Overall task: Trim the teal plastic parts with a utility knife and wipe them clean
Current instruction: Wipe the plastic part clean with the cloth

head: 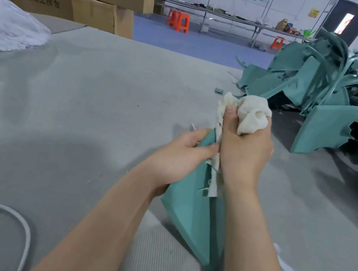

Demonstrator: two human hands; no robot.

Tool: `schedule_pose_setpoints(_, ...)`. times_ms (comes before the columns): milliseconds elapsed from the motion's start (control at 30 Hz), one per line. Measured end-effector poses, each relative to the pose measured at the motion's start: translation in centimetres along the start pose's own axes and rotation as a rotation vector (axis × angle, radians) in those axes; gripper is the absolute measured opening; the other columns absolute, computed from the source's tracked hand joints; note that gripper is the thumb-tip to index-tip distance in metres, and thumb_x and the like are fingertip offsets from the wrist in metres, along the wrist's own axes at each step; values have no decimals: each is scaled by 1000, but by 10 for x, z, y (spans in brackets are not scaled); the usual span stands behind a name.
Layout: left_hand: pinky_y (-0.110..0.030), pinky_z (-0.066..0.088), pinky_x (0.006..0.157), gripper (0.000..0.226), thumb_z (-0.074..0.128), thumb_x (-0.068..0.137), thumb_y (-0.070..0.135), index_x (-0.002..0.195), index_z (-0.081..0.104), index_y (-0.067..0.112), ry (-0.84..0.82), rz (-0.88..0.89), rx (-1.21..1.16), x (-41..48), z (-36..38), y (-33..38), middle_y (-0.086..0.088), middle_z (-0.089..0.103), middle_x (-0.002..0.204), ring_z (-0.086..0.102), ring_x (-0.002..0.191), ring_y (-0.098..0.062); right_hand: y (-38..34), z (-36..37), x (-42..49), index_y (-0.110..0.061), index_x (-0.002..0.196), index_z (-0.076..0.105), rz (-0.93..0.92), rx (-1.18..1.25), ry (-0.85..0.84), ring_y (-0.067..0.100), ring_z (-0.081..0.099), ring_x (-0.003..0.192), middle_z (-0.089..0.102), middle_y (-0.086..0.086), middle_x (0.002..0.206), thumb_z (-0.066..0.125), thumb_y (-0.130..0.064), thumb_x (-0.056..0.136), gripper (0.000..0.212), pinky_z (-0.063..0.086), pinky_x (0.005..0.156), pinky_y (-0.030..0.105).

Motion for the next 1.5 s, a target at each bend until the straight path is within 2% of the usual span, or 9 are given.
schedule_pose_setpoints(100,-27,52,75,25,49,99,13,121,58,4,-48,-100,29,-2,2,-13,-12,66,100,63,85,-20,16,-3,10,-10,106,57,68,41,18,20,60,89,54,-16,78,59,-40,94,32,45,88,33)
schedule_pose_setpoints(433,-30,54,88,29,49,96,33,103,71,16,10,-217,55,3,-24,-34,-1,75,96,71,88,-16,52,-32,21,-21,106,48,161,189,182,-2,53,78,52,-23,83,58,-23,97,14,35,65,1)
schedule_pose_setpoints(600,-35,52,93,51,41,91,60,101,74,23,84,-246,-18,3,-41,-46,-3,75,99,71,92,-18,-18,1,-4,-17,130,56,-237,54,-129,9,47,115,55,-1,122,50,-3,82,51,30,99,10)
schedule_pose_setpoints(767,-27,45,101,40,29,103,44,120,64,31,234,-129,68,11,-60,-26,4,62,128,59,115,-11,-9,73,-41,-19,127,58,-340,-456,-627,27,-16,149,4,-5,164,49,-17,90,38,-9,117,55)
schedule_pose_setpoints(933,10,31,69,31,39,97,53,110,64,41,90,-74,319,2,-39,-12,41,55,85,49,81,23,9,49,-14,-16,116,64,-183,-460,-364,33,-18,148,-10,-2,164,56,-29,94,26,-7,115,57)
schedule_pose_setpoints(1067,-34,50,95,27,46,101,33,100,70,23,-97,-150,309,-2,-20,-19,4,75,96,69,93,-19,42,19,15,-13,118,66,0,-493,-150,35,-6,149,-13,3,163,55,-24,96,27,4,117,52)
schedule_pose_setpoints(1200,-15,52,63,26,45,101,28,93,70,24,-173,-201,312,-2,-18,-27,9,75,84,69,71,-7,80,-13,35,-6,97,64,164,-333,-21,25,29,139,6,10,163,49,-21,99,21,20,103,20)
schedule_pose_setpoints(1333,-29,56,79,26,47,99,25,94,71,17,-31,-147,94,3,-43,-24,-4,75,90,70,80,-18,107,-34,32,-13,93,57,407,57,143,18,53,93,61,10,111,51,-26,99,16,45,87,31)
schedule_pose_setpoints(1500,-29,59,68,31,46,100,26,85,72,16,233,-39,-223,3,-74,-13,-8,75,90,72,75,-19,68,-9,16,-25,91,63,375,345,7,2,63,73,66,-12,79,56,-33,97,12,51,66,19)
Point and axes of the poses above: each hand's wrist, its own x-axis towards the middle knuckle, its own z-axis out of the palm, y = z × x, the point moved 10 cm from there along x, towards the middle knuckle
